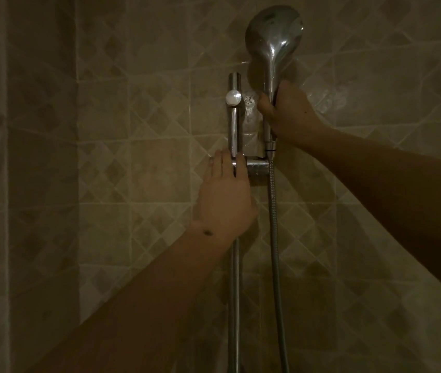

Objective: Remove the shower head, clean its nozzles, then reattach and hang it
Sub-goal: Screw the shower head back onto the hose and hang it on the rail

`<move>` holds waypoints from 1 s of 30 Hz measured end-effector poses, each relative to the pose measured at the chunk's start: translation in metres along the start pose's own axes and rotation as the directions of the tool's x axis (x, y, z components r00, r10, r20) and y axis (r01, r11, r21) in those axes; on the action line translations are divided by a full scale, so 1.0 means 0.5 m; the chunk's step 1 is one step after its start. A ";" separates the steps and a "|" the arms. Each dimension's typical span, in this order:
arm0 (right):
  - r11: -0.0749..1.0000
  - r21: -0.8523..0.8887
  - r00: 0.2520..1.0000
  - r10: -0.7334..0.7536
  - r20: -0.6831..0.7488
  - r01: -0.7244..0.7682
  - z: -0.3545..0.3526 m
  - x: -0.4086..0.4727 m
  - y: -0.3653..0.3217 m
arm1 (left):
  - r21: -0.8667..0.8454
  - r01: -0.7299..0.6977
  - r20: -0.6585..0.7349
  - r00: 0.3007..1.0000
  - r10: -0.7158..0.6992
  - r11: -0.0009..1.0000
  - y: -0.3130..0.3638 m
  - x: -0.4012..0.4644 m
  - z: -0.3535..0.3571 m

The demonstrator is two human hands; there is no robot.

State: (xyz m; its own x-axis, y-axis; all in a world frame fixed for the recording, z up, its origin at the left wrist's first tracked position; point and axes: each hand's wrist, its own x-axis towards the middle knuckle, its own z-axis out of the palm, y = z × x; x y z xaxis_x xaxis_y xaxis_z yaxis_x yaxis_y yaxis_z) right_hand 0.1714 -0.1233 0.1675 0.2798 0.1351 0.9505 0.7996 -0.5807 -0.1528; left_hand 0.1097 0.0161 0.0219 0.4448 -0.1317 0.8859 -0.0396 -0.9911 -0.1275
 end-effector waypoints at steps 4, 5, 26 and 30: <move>0.999 0.026 0.999 0.025 -0.043 -0.024 0.000 0.005 0.006 | -0.001 0.004 -0.017 1.000 -0.004 1.000 0.002 -0.001 -0.001; 0.999 0.025 0.998 0.025 -0.056 -0.023 0.001 0.005 0.009 | 0.005 0.005 -0.016 1.000 -0.005 1.000 0.003 -0.001 -0.001; 0.997 -0.010 0.996 0.074 -0.040 -0.074 0.008 0.049 0.024 | 0.026 0.016 -0.013 1.000 -0.015 1.000 0.005 -0.004 0.012; 0.996 0.020 0.994 0.088 -0.068 -0.087 0.005 0.052 0.022 | 0.035 0.024 0.000 1.000 -0.024 0.999 0.004 -0.004 0.016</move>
State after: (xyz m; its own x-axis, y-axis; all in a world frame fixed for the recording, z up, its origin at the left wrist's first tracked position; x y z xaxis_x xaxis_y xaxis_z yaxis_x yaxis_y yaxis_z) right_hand 0.1888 -0.1242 0.1900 0.3125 0.0286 0.9495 0.7828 -0.5740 -0.2403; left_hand 0.1157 0.0144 0.0162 0.4453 -0.1076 0.8889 0.0026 -0.9926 -0.1215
